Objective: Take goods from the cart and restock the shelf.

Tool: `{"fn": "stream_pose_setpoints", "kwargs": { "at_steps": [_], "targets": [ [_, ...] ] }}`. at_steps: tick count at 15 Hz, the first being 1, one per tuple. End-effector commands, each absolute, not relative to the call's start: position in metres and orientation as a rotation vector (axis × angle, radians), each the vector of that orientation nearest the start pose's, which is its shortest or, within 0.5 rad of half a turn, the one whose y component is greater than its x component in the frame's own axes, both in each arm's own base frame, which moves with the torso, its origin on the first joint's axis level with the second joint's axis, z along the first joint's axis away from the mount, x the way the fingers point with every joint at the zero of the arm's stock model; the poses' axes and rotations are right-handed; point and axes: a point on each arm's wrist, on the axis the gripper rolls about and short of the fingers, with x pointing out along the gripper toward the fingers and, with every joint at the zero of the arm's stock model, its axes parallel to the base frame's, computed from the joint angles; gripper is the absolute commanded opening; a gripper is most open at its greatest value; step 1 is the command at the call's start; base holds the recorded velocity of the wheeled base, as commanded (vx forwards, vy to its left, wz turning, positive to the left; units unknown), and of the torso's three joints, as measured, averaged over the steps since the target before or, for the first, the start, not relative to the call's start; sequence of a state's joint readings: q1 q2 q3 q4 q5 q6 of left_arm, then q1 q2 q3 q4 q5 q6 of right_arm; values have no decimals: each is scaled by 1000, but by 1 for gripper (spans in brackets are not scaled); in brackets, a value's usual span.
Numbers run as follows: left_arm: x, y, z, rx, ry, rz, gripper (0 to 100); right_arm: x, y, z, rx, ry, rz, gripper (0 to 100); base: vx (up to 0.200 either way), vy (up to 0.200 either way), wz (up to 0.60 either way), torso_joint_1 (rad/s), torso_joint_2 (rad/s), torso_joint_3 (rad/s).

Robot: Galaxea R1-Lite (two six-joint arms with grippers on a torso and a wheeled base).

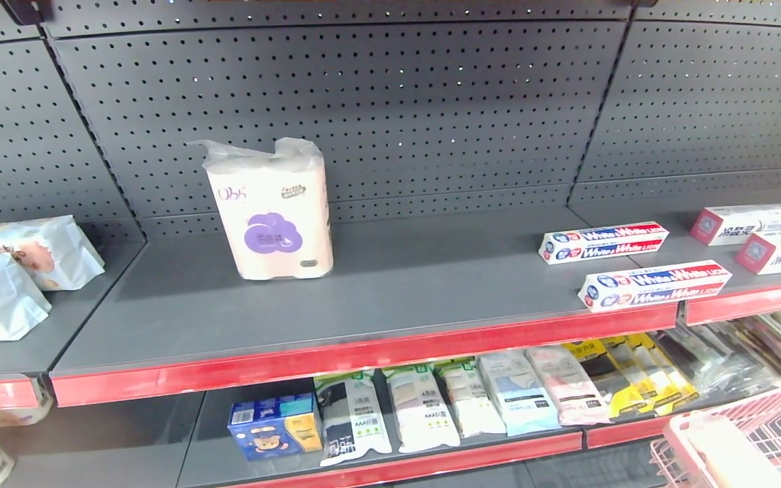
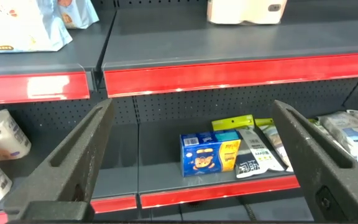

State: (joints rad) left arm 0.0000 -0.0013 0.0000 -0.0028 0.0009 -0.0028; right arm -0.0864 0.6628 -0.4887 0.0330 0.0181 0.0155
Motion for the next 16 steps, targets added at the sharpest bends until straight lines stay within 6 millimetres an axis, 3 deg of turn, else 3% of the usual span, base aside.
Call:
{"fn": "stream_pose_setpoints", "kwargs": {
  "at_steps": [1,4,6,10,16],
  "targets": [
    [-23,0,76,-3,-3,2,100,151,-54,155,-118,767,-141,100,0,0,0,0,0,0],
    [-23,0,76,-3,-3,2,100,160,-89,102,-149,1032,-70,100,0,0,0,0,0,0],
    [-23,0,76,-3,-3,2,100,164,-102,81,-139,1121,-54,100,0,0,0,0,0,0],
    [-23,0,76,-3,-3,2,100,161,-127,53,-205,1225,19,100,0,0,0,0,0,0],
    [-23,0,76,-3,-3,2,100,183,-144,24,-300,1230,90,100,0,0,0,0,0,0]
  ]
}}
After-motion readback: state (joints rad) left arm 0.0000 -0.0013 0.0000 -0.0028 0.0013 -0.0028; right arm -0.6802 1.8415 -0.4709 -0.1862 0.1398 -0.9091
